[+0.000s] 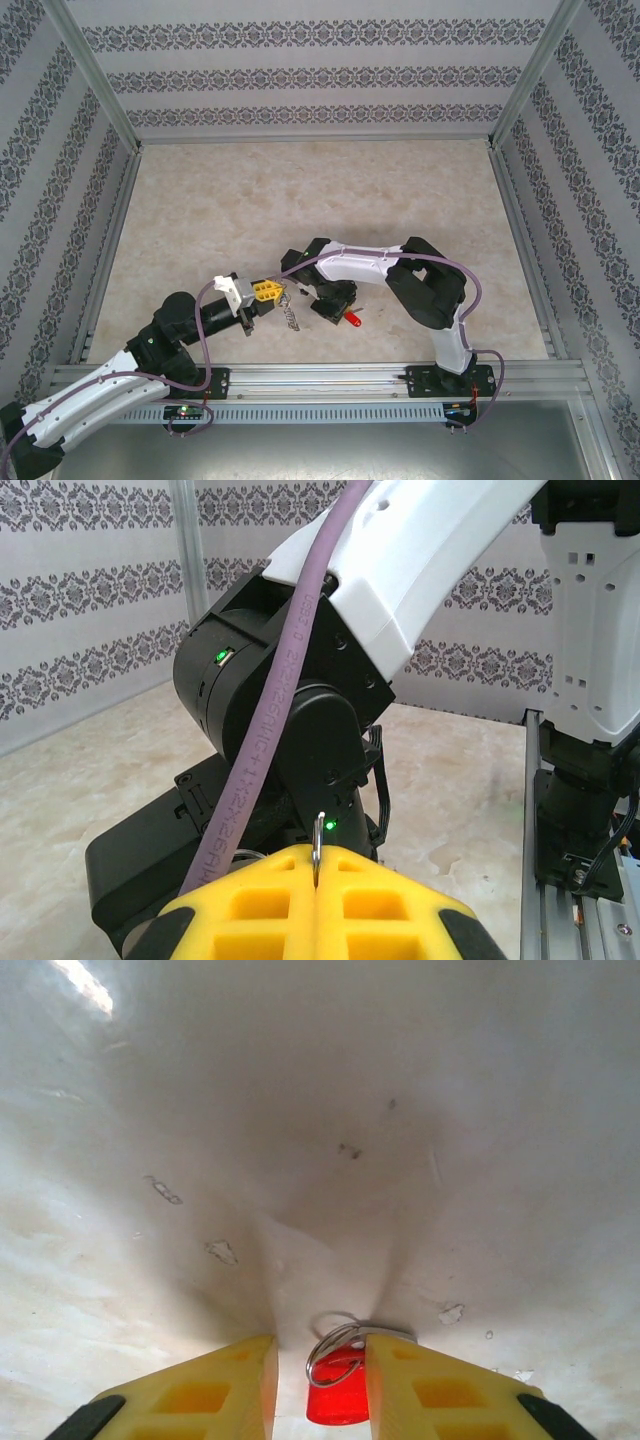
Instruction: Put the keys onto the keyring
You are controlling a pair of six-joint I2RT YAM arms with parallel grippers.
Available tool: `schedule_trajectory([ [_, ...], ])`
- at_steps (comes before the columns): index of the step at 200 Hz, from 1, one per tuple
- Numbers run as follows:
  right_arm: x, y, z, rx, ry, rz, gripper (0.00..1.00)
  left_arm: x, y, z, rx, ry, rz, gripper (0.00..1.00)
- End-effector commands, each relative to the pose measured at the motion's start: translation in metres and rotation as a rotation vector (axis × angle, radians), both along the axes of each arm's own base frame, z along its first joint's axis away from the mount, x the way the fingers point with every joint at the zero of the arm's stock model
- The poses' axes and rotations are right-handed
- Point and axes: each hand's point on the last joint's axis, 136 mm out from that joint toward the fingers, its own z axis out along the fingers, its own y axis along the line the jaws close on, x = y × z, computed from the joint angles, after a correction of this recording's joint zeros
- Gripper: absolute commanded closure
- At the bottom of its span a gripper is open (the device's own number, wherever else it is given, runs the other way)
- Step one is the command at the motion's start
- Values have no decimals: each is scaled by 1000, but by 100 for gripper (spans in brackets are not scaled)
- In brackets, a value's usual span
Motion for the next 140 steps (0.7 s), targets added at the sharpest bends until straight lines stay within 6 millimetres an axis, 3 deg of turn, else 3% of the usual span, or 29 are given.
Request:
schedule_trajectory([
  [1, -2, -5, -5, -39, -12, 16, 72, -2, 0, 7, -23, -13, -3, 100],
  [89, -1, -7, -4, -42, -18, 21, 84, -2, 1, 6, -20, -11, 2, 100],
  [140, 1, -6, 7, -24, -44, 20, 91, -1, 0, 6, -19, -8, 2, 100],
])
